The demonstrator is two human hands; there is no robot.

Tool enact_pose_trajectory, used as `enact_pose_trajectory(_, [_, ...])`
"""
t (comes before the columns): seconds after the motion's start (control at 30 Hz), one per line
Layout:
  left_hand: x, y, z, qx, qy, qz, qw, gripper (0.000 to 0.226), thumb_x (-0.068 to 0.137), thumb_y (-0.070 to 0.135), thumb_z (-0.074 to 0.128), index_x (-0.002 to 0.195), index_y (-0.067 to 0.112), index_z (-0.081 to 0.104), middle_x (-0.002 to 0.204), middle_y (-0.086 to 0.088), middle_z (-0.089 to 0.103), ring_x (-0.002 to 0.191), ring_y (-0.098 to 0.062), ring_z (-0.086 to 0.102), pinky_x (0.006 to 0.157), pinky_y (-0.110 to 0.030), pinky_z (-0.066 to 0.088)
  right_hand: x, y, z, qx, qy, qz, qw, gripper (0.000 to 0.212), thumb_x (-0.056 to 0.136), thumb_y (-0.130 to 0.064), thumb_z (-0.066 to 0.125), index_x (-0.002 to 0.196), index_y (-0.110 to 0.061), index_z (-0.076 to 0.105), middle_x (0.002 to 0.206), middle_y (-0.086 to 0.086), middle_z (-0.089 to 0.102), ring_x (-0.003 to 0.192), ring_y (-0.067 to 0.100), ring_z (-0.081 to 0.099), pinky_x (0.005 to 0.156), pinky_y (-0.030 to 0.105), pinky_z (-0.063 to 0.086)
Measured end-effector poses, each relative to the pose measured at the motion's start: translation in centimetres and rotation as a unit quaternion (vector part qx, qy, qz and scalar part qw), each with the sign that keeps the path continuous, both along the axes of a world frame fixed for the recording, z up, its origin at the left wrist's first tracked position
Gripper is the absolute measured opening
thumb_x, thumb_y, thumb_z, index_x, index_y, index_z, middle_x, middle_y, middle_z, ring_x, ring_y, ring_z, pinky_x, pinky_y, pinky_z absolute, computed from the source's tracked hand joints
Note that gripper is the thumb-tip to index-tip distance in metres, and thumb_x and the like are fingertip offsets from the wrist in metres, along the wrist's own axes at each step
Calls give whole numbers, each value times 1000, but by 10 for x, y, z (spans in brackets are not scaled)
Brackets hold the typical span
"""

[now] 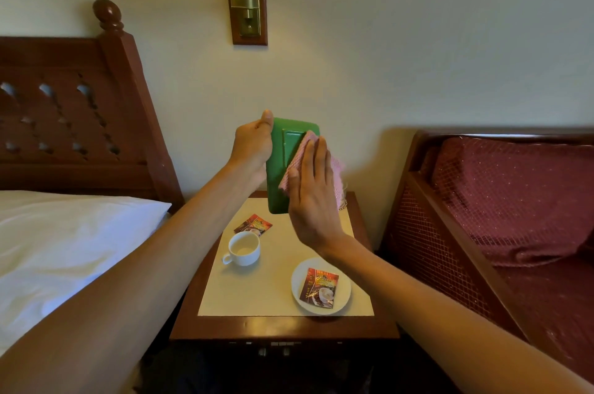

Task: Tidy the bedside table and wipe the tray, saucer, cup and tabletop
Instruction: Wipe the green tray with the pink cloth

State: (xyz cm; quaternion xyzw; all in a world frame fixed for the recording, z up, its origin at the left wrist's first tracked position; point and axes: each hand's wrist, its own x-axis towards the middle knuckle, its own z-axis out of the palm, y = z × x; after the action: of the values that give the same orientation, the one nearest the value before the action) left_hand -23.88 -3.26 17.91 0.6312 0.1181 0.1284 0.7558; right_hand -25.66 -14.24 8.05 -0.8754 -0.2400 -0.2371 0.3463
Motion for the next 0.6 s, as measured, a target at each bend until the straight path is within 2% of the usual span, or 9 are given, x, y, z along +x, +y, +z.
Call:
enact_pose_trajectory(0.1, [1,2,-4,-5,14,-1,1000,40,104,40,43,92,10,65,91,-12,70,85,-27,70,84,-41,58,9,-2,0,-53,-46,14,997,65,104,-42,0,154,-2,-12,163,13,-18,151,24,-19,125,41,-5])
enact_pose_trajectory(0.27, [1,1,-2,2,47,-18,999,38,104,37,45,90,8,66,88,-13,69,82,-27,69,88,-46,56,30,-2,21,5,9,23,1000,61,106,-36,14,157,-7,-4,166,8,-10,150,10,-18,125,37,-5])
enact_pose_trajectory(0.33, [3,1,4,-5,22,13,1000,37,104,38,45,91,9,64,92,-13,69,83,-26,69,86,-43,58,25,2,20,16,3,13,1000,62,106,-37,12,157,-6,-6,166,9,-11,152,15,-16,125,42,-1])
enact_pose_trajectory(0.4, [7,4,10,-22,-13,58,998,37,104,38,44,88,10,62,93,-13,67,84,-24,67,87,-44,57,12,6,9,-33,-40,13,999,62,106,-39,5,156,-6,-10,164,14,-16,152,27,-15,124,52,3])
enact_pose_trajectory(0.47, [10,6,11,-38,-28,74,996,37,105,37,43,85,11,62,93,-12,67,85,-24,68,89,-45,57,1,8,0,-48,-21,31,998,63,106,-42,8,157,-11,-12,164,7,-20,151,23,-22,123,52,-3])
enact_pose_trajectory(0.53, [9,5,7,-61,-13,43,997,35,105,34,44,90,8,63,99,-14,70,90,-25,70,90,-43,57,4,5,1,-27,0,45,999,61,107,-40,14,157,-16,-12,164,-1,-20,150,14,-24,124,48,-6])
enact_pose_trajectory(0.6, [5,3,3,-74,16,3,997,33,104,32,47,95,5,64,106,-17,71,97,-28,70,92,-43,56,15,1,6,-24,-4,46,999,60,109,-38,16,157,-16,-11,165,-1,-19,150,13,-21,125,46,-2])
